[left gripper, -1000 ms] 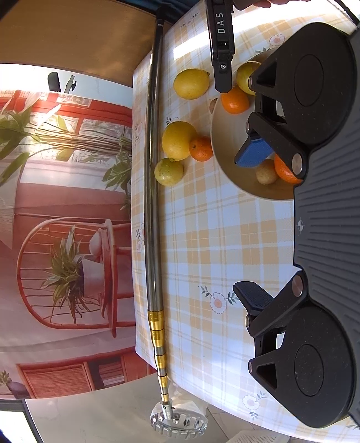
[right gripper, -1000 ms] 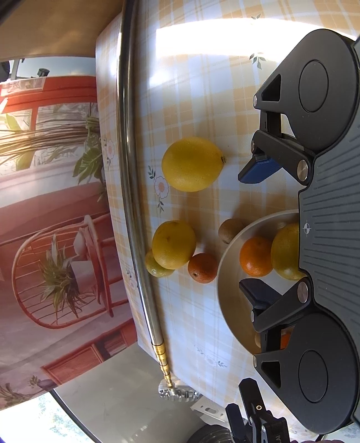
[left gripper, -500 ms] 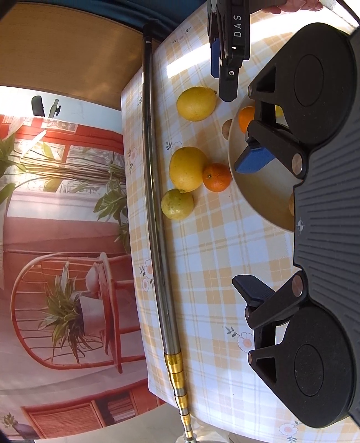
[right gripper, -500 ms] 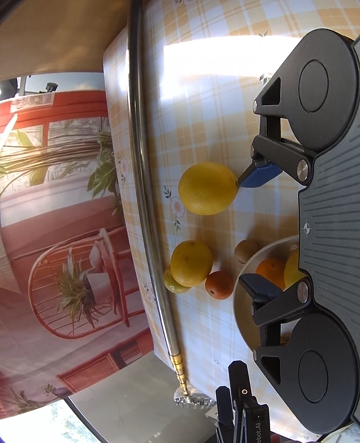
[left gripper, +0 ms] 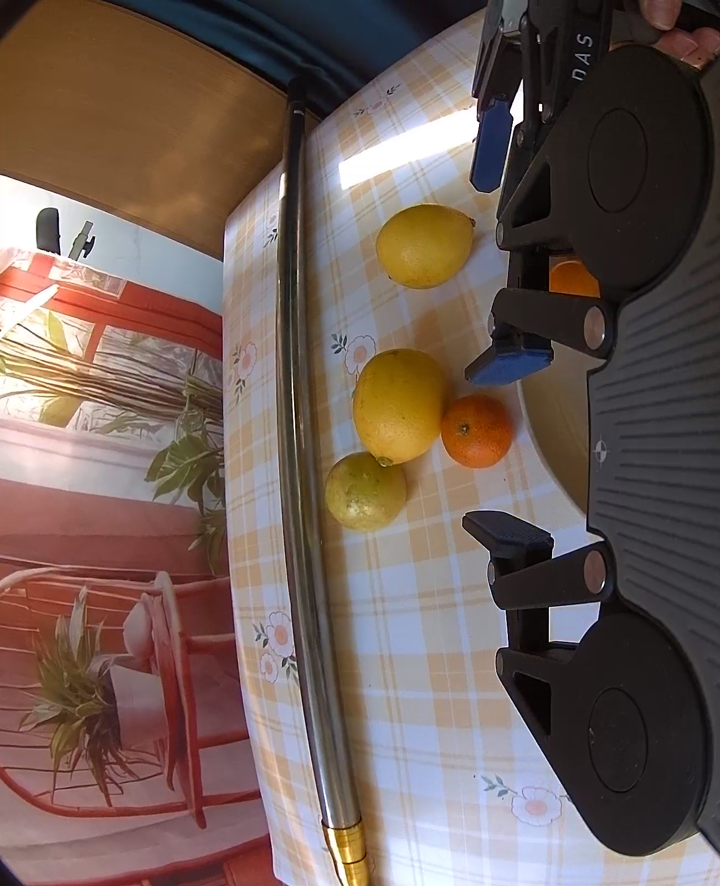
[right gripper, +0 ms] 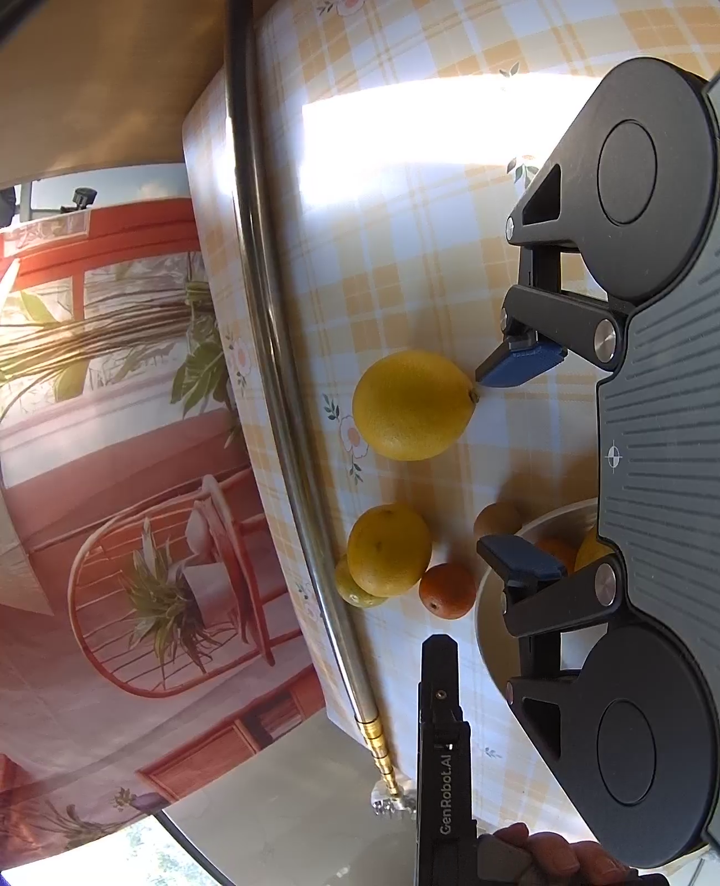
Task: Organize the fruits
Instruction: 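Move both tools back toward the loose fruit beside the plate, then grasp a tangerine with the left tool while the right tool grasps a small brown kiwi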
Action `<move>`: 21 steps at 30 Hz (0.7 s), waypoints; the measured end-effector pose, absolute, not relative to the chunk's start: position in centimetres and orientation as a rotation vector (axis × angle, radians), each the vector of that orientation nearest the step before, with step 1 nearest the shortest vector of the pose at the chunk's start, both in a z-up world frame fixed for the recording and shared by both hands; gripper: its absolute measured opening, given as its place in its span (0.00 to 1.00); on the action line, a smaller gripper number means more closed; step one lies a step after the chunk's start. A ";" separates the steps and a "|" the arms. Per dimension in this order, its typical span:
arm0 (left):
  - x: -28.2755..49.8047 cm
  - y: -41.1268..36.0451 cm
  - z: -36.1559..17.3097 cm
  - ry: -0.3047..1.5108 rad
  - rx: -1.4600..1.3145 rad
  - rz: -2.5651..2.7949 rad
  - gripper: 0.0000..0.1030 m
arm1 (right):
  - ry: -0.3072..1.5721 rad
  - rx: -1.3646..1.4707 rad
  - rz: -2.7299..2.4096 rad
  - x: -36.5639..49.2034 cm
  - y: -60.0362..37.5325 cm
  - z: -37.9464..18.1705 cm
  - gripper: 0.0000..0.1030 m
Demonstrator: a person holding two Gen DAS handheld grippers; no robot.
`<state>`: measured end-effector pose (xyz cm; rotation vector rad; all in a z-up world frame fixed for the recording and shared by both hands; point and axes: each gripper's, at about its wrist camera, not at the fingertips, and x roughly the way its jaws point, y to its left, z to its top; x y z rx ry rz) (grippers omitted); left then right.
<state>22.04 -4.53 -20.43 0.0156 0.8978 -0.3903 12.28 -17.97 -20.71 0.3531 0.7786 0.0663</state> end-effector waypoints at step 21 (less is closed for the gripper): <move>25.6 -5.9 -24.0 1.021 -0.040 -0.397 0.38 | 0.789 0.394 0.073 12.4 -19.0 -21.5 0.48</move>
